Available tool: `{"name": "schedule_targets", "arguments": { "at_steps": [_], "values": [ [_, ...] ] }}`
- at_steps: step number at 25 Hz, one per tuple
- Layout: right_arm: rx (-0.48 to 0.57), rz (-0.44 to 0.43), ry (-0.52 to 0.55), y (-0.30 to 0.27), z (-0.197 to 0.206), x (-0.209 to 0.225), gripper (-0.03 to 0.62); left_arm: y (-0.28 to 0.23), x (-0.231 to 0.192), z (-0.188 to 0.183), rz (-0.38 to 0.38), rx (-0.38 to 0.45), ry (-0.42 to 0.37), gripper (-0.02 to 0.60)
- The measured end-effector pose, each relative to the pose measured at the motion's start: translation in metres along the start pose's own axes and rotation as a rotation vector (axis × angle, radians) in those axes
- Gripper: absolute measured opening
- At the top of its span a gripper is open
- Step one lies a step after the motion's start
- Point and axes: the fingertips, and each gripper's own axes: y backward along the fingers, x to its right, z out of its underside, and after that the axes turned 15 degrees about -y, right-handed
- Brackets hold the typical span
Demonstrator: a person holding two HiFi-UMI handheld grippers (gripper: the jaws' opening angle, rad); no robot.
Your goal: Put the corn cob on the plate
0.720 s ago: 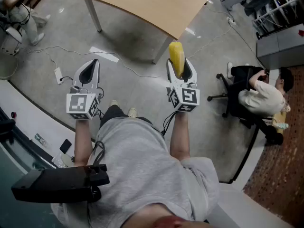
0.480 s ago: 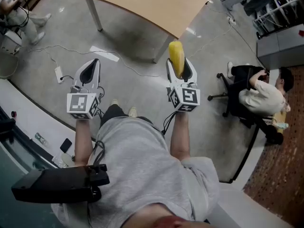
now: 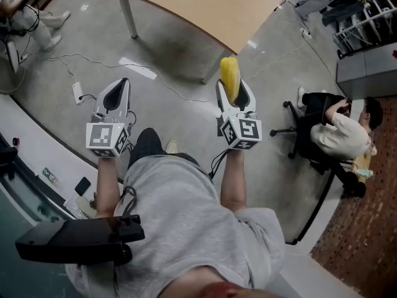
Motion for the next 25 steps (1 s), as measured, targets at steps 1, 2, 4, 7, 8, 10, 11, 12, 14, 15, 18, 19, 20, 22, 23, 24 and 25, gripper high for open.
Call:
{"name": "schedule_targets", "arguments": {
  "at_steps": [1,2,4,7,8,10,11,12,14,15,18,19,20,22,23,24,25],
  "values": [
    [-0.006,-0.008,0.000,-0.002,0.001,-0.001,0.256,0.000,0.000,0.002,-0.002,-0.004,0.002,0.020],
    [-0.012,-0.015,0.001,-0.005,0.003,-0.002,0.256,-0.001,0.000,0.004,-0.005,-0.009,0.003,0.020],
    [-0.024,-0.035,0.004,-0.012,0.005,-0.004,0.255,-0.003,-0.004,0.008,-0.015,-0.018,0.005,0.020],
    [-0.034,-0.067,0.007,-0.026,0.008,-0.008,0.255,-0.011,-0.013,0.012,-0.035,-0.021,0.011,0.020],
    [-0.039,-0.072,0.010,-0.032,0.008,-0.008,0.255,-0.016,-0.017,0.012,-0.040,-0.021,0.012,0.020],
    [-0.051,-0.076,0.011,-0.047,0.009,-0.005,0.255,-0.029,-0.024,0.016,-0.044,-0.024,0.013,0.020],
    [-0.055,-0.076,0.010,-0.056,0.009,-0.004,0.255,-0.037,-0.028,0.018,-0.045,-0.025,0.014,0.020],
    [-0.057,-0.076,0.009,-0.065,0.008,-0.002,0.255,-0.046,-0.033,0.020,-0.045,-0.026,0.015,0.020],
    [-0.055,-0.075,-0.001,-0.085,0.007,0.001,0.255,-0.064,-0.044,0.024,-0.040,-0.029,0.020,0.020],
    [-0.053,-0.076,-0.010,-0.095,0.005,0.002,0.255,-0.073,-0.050,0.025,-0.036,-0.030,0.023,0.020],
    [-0.057,-0.069,-0.011,-0.127,0.000,0.005,0.255,-0.102,-0.065,0.028,-0.013,-0.033,0.027,0.020],
    [-0.057,-0.066,-0.006,-0.138,-0.002,0.005,0.255,-0.113,-0.072,0.029,-0.006,-0.034,0.028,0.020],
    [-0.057,-0.063,-0.004,-0.149,-0.004,0.006,0.255,-0.124,-0.079,0.029,-0.001,-0.035,0.028,0.020],
    [-0.056,-0.058,-0.008,-0.171,-0.008,0.007,0.255,-0.144,-0.095,0.030,0.008,-0.034,0.022,0.020],
    [-0.057,-0.056,-0.010,-0.182,-0.010,0.007,0.255,-0.154,-0.103,0.030,0.010,-0.034,0.017,0.020],
    [-0.058,-0.053,-0.013,-0.193,-0.012,0.008,0.255,-0.163,-0.111,0.030,0.012,-0.034,0.014,0.020],
    [-0.059,-0.051,-0.016,-0.203,-0.014,0.008,0.255,-0.171,-0.120,0.029,0.012,-0.036,0.014,0.020]
  ]
}}
